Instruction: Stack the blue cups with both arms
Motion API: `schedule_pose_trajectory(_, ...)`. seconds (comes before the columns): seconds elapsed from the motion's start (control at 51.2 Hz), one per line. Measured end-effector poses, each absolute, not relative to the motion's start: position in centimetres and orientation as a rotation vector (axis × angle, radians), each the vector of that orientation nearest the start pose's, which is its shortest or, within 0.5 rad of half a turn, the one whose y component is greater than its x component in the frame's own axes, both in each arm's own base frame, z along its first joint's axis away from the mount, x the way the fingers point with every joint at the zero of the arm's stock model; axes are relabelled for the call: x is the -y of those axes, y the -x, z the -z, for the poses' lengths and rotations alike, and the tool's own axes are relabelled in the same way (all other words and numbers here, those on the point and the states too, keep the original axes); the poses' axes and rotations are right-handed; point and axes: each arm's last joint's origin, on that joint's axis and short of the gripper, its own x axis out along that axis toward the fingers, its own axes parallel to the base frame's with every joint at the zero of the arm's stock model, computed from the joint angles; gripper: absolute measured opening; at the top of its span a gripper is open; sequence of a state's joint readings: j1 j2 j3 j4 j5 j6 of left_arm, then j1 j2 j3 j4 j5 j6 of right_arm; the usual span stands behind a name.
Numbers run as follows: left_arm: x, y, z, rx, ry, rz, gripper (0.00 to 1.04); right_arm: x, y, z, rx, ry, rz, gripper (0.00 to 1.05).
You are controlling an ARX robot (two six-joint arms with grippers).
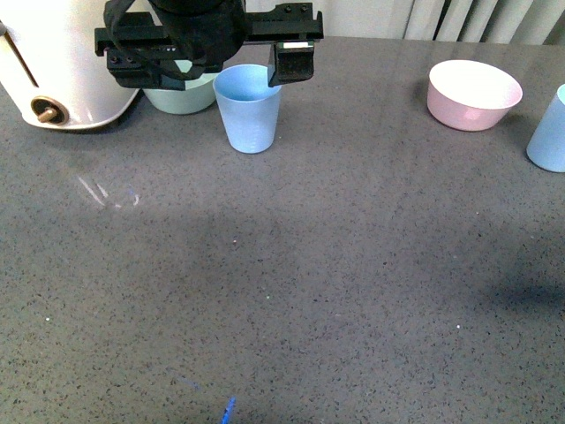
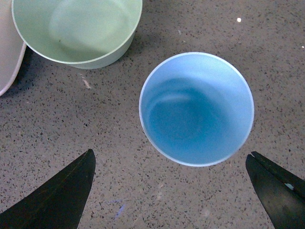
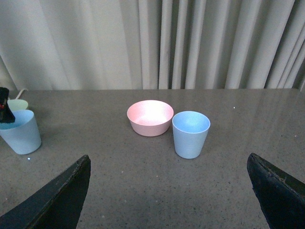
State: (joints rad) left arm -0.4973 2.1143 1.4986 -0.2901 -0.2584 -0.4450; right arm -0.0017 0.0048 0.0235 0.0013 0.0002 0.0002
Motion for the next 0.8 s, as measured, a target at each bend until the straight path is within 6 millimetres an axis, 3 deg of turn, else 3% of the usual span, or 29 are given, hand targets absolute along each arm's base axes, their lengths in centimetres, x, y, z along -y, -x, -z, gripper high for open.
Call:
schedule_pose_trajectory(0.312, 21.3, -42.5, -15.6, -0.905, 0.12, -0.049, 0.96, 0.0, -9.7, -17.1, 0.02, 0.0, 0.002, 0.96)
schedule_pose_trajectory(0.605, 20.8, -43.5, -14.7, -0.964, 0.188, -0.11, 0.96, 0.0, -9.7, -17.1, 0.02, 0.0, 0.002, 0.96)
schedule_pose_trajectory(0.664, 20.9, -43.6, -14.4, -0.98, 0.2, -0.119, 0.91, 0.0, -9.7, -17.1, 0.02, 0.0, 0.002, 0.96)
schedule_pose_trajectory(0.8, 20.9, -43.5, -13.8, -1.007, 0.231, -0.129, 0.68, 0.0, -9.7, -17.1, 0.02, 0.0, 0.002, 0.96)
